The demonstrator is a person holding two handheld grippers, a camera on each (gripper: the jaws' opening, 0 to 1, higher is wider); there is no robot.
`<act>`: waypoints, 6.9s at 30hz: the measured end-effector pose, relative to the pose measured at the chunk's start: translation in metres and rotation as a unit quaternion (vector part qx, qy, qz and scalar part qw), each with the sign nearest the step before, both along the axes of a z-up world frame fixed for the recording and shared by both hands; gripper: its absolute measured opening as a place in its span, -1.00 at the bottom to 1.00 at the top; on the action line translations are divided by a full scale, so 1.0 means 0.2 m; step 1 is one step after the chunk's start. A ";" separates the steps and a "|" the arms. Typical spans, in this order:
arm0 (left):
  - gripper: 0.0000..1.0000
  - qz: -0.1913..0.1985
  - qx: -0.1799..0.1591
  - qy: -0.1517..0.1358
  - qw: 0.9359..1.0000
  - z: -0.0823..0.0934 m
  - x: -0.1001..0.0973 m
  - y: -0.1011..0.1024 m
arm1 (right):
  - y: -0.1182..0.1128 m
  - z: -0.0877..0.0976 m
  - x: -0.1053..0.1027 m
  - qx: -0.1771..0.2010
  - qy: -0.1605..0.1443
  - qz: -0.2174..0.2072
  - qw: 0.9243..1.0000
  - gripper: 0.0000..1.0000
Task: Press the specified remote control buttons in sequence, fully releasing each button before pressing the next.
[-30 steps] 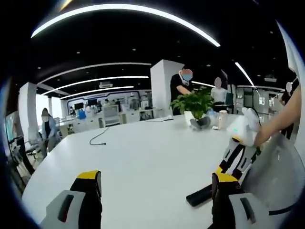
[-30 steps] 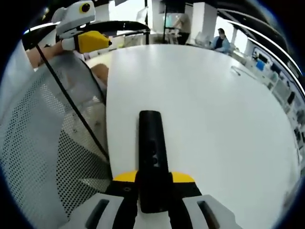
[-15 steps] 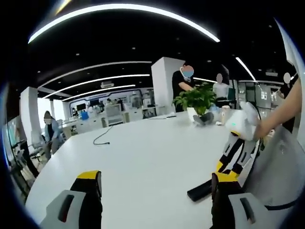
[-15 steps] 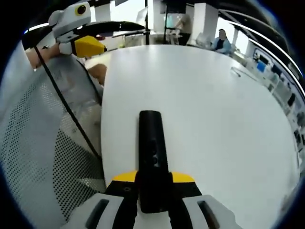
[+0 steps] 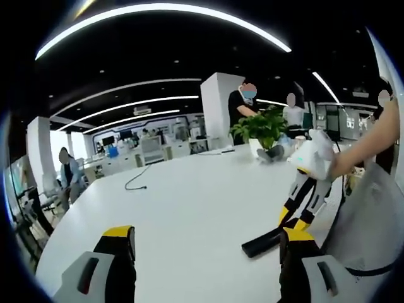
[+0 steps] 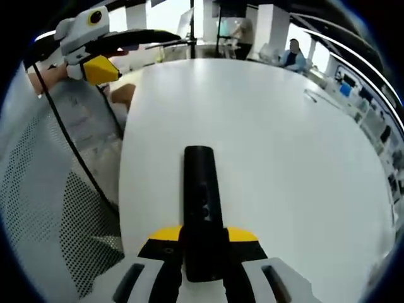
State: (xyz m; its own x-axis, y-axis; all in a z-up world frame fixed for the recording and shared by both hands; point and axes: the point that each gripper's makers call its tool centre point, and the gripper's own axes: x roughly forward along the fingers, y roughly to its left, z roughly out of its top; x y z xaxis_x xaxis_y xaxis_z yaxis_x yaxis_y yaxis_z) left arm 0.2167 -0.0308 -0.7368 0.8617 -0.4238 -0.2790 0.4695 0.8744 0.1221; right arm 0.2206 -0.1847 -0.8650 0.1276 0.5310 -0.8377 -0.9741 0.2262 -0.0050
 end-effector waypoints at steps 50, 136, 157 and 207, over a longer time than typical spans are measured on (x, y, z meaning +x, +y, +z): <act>0.95 -0.002 -0.002 0.004 1.000 -0.01 0.00 0.00 | 0.03 0.00 0.31 -0.031 0.009 0.017 0.999 -0.57; 0.94 0.001 0.005 0.021 1.000 -0.04 0.00 0.01 | 0.05 -0.01 0.68 -0.067 0.016 0.050 0.996 -0.57; 0.94 0.003 0.004 0.024 1.000 -0.05 0.01 0.01 | 0.05 -0.01 0.73 -0.073 0.019 0.055 0.996 -0.57; 0.93 -0.002 0.004 0.037 0.999 -0.07 0.00 0.01 | 0.05 0.00 0.85 -0.104 0.021 0.072 0.992 -0.57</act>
State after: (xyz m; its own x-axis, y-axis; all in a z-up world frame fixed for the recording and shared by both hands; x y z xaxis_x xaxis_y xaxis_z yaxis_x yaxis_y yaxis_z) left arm 0.2163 -0.0286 -0.7511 0.8374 -0.4241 -0.3449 0.4804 0.8720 0.0939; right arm 0.3911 -0.1742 -0.8655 0.0263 0.3565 -0.9339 -0.9965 0.0833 0.0037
